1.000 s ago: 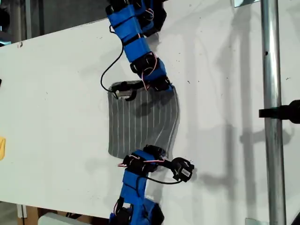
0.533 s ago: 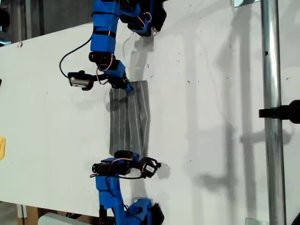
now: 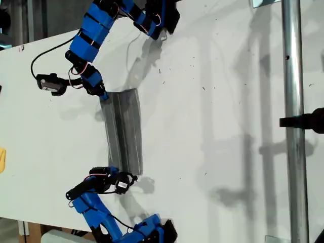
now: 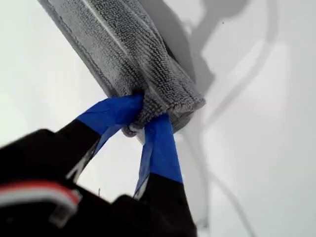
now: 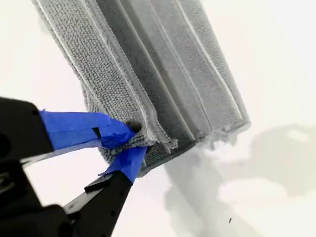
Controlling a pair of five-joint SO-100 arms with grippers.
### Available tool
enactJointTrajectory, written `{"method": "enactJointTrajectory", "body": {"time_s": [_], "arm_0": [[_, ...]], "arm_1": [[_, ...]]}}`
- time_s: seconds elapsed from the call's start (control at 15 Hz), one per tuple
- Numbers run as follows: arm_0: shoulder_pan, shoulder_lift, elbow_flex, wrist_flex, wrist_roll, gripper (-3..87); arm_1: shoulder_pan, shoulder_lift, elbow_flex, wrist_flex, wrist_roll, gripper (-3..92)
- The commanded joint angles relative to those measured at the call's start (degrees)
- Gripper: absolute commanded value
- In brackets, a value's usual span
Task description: Grasp corners of a towel and fold twice.
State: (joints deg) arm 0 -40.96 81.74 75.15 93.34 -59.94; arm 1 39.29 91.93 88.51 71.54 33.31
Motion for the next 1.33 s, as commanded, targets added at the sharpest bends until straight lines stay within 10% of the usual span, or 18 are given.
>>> {"method": "enactJointTrajectory", "body": {"time_s": [0.0,0.4,0.47,0.67,1.27], "arm_0": [[2.3,0.6,4.5,-1.3,-3.0,-1.6],[6.6,-4.0,10.4,-6.2,-7.2,15.3],[6.2,-3.0,10.4,-5.4,-7.3,16.2],[5.1,2.4,11.2,0.9,-10.9,16.2],[13.0,48.1,39.5,-2.1,-21.2,18.1]], "arm_1": [[-2.0,1.8,5.3,-0.5,3.3,-0.3],[-4.5,2.5,20.3,-8.0,8.9,4.7],[-4.5,2.8,19.1,-6.8,9.6,21.8],[-5.4,4.6,16.2,-3.7,9.9,33.5],[6.8,41.1,33.1,15.7,23.1,47.9]]}}
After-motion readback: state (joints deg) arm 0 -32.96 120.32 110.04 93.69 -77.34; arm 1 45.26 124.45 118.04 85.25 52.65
